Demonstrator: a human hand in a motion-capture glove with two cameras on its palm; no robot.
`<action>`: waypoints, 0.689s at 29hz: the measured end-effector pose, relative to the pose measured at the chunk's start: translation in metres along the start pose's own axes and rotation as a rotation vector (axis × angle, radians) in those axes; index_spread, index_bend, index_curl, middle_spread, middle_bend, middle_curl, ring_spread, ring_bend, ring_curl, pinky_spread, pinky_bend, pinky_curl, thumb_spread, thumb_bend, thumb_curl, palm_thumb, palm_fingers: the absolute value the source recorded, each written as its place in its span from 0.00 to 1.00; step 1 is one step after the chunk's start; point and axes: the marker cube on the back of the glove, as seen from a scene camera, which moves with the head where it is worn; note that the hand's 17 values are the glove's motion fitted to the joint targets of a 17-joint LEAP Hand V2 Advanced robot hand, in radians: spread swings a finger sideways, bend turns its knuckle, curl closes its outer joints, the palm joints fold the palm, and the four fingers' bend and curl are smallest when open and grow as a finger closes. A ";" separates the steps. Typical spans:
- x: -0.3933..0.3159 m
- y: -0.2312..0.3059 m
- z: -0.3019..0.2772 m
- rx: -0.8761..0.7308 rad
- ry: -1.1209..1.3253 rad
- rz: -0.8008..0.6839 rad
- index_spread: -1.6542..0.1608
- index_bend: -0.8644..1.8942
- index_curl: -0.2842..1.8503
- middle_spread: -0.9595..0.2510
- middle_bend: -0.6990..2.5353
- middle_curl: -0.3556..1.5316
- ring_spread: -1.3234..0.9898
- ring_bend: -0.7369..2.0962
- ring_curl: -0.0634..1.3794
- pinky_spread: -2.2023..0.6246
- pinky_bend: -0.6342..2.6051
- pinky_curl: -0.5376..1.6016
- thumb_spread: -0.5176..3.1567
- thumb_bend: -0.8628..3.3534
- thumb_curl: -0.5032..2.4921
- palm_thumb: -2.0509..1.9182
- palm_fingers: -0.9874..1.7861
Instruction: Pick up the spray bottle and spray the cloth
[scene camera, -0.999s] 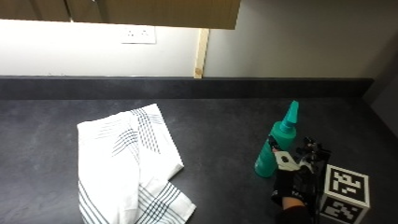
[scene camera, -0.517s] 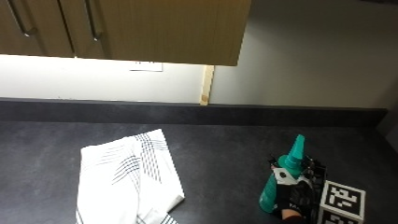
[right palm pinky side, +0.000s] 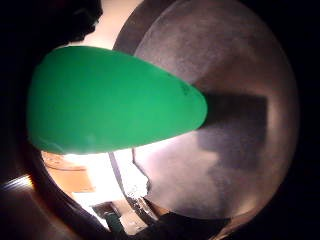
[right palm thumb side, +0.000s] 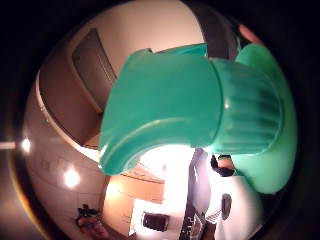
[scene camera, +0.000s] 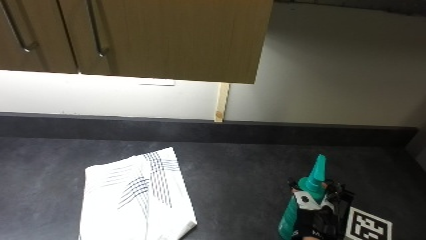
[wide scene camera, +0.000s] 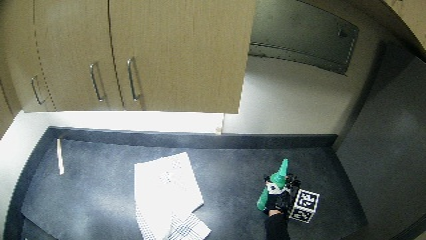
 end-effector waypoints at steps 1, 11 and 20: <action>0.009 0.000 0.001 0.005 -0.045 0.029 0.76 0.43 0.28 0.83 0.31 0.40 0.61 0.40 0.28 0.83 0.32 0.37 0.40 0.21 0.36 0.76 0.57; 0.024 0.008 -0.006 -0.014 -0.117 0.045 0.79 0.41 0.31 0.79 0.34 0.42 0.59 0.40 0.30 0.83 0.27 0.36 0.38 0.20 0.37 0.79 0.61; -0.002 0.014 -0.017 -0.011 -0.168 0.042 0.80 0.39 0.32 0.79 0.32 0.42 0.58 0.39 0.31 0.83 0.26 0.36 0.36 0.20 0.38 0.79 0.63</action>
